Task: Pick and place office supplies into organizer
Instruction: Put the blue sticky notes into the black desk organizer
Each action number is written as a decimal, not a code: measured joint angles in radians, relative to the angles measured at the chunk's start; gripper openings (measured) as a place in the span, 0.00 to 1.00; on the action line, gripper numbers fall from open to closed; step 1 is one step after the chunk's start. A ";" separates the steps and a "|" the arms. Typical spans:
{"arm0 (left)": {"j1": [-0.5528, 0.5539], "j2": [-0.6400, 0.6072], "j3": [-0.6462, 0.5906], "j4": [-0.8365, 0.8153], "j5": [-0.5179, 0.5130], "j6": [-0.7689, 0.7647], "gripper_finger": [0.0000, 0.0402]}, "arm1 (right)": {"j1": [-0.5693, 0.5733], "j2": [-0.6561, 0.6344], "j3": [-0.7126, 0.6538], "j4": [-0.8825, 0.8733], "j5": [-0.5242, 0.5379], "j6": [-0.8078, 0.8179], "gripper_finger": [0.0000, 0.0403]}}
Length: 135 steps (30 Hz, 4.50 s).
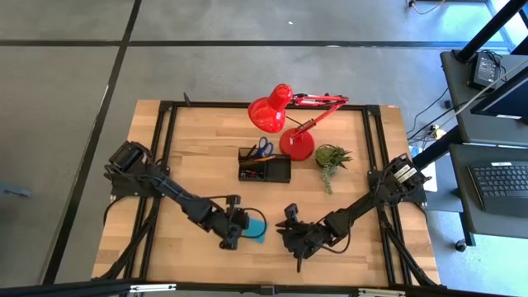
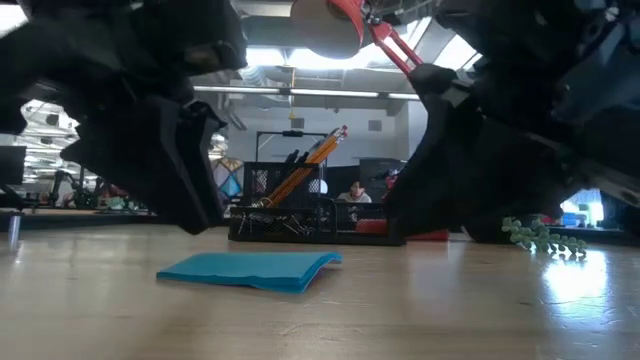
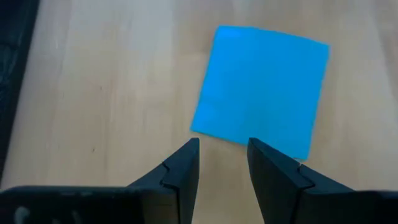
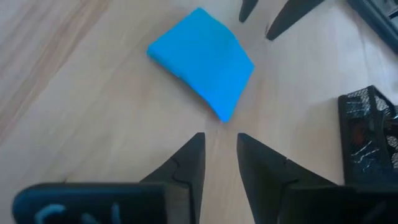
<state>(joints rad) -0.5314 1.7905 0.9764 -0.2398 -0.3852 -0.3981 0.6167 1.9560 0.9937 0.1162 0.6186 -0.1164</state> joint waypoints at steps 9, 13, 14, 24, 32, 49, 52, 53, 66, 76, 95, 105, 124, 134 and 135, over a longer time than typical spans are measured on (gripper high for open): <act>0.006 0.031 0.001 -0.037 0.032 0.000 0.32 | 0.001 0.000 0.000 0.008 -0.002 -0.046 0.24; 0.007 0.055 0.004 -0.021 0.037 -0.008 0.32 | 0.000 0.000 0.000 0.034 -0.002 -0.047 0.24; 0.008 0.057 0.004 -0.019 0.038 -0.009 0.32 | 0.000 0.000 0.000 0.038 -0.002 -0.050 0.24; 0.009 0.061 0.004 -0.012 0.036 -0.011 0.32 | -0.004 0.000 0.000 0.052 -0.045 -0.157 0.24; 0.010 0.063 0.003 0.005 0.035 -0.009 0.32 | -0.027 0.000 0.000 0.055 -0.045 -0.238 0.24; 0.010 0.064 0.002 0.009 0.032 -0.008 0.32 | -0.027 0.045 0.002 0.133 -0.046 -0.467 0.24; 0.010 0.064 0.002 0.011 0.032 -0.008 0.32 | -0.027 0.045 0.002 0.135 -0.047 -0.468 0.24; 0.010 0.064 0.002 0.013 0.032 -0.008 0.32 | -0.027 0.045 0.002 0.135 -0.047 -0.465 0.24; 0.030 0.066 0.000 0.048 0.047 -0.008 0.32 | -0.051 0.046 0.047 0.055 -0.119 -0.437 0.24; 0.030 0.066 0.000 0.055 0.041 -0.008 0.32 | -0.065 0.046 0.048 0.012 -0.123 -0.435 0.24; 0.055 0.068 -0.001 0.093 0.044 -0.008 0.32 | -0.065 0.085 0.054 0.033 -0.126 -0.438 0.24; 0.070 0.067 -0.001 0.090 0.074 -0.008 0.32 | -0.065 0.088 0.080 -0.031 -0.125 -0.436 0.24; 0.070 0.066 -0.003 0.109 0.090 -0.029 0.32 | -0.066 0.094 0.157 -0.180 -0.146 -0.351 0.24; 0.078 0.098 -0.001 0.121 0.088 -0.095 0.32 | -0.056 0.115 0.157 -0.131 -0.167 -0.319 0.24; 0.079 0.101 -0.001 0.124 0.089 -0.100 0.32 | -0.056 0.120 0.158 -0.125 -0.169 -0.312 0.24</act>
<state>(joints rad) -0.4528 1.8919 0.9756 -0.1160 -0.2960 -0.4980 0.5610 2.0761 1.1515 -0.0092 0.4491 -0.4288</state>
